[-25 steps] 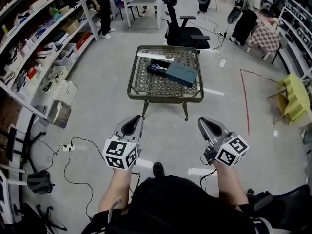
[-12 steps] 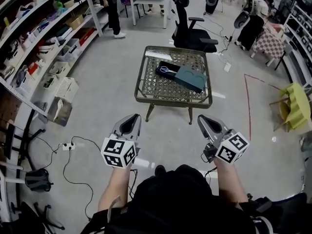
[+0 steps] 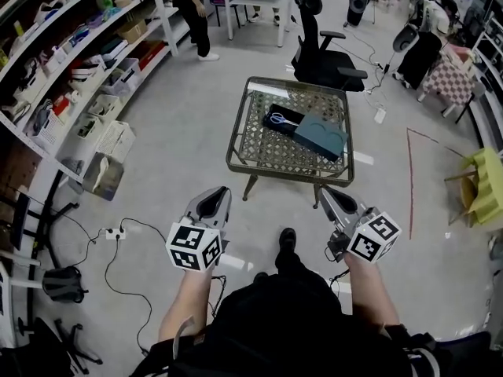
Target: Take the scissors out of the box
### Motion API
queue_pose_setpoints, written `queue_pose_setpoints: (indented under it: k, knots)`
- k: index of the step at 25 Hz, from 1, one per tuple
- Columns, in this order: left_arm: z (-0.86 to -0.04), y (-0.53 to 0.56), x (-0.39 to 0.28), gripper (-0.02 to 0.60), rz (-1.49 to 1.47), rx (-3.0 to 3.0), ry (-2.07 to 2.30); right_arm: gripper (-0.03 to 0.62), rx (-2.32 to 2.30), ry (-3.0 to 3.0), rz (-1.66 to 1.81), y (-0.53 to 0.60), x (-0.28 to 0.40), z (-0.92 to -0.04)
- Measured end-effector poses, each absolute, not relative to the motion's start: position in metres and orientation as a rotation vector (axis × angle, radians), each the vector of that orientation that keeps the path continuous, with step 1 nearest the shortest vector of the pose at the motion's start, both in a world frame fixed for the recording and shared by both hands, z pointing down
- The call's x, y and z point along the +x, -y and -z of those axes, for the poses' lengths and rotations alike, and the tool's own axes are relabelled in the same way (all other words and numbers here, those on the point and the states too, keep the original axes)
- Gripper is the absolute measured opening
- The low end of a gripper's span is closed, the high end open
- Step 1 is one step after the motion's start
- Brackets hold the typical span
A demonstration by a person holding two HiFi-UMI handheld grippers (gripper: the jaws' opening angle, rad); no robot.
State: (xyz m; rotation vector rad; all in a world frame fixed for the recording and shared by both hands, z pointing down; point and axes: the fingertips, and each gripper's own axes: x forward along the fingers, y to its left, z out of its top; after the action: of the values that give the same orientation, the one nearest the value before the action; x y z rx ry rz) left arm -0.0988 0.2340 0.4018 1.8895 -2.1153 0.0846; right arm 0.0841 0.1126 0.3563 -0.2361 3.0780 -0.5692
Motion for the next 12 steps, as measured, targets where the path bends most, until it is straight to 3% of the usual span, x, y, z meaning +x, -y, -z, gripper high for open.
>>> queue_pose_setpoints:
  k: [12]
  knots:
    - [-0.417, -0.141, -0.133, 0.026, -0.133, 1.846, 2.099, 0.011, -0.176, -3.087, 0.670, -0.018, 0.040, -0.385]
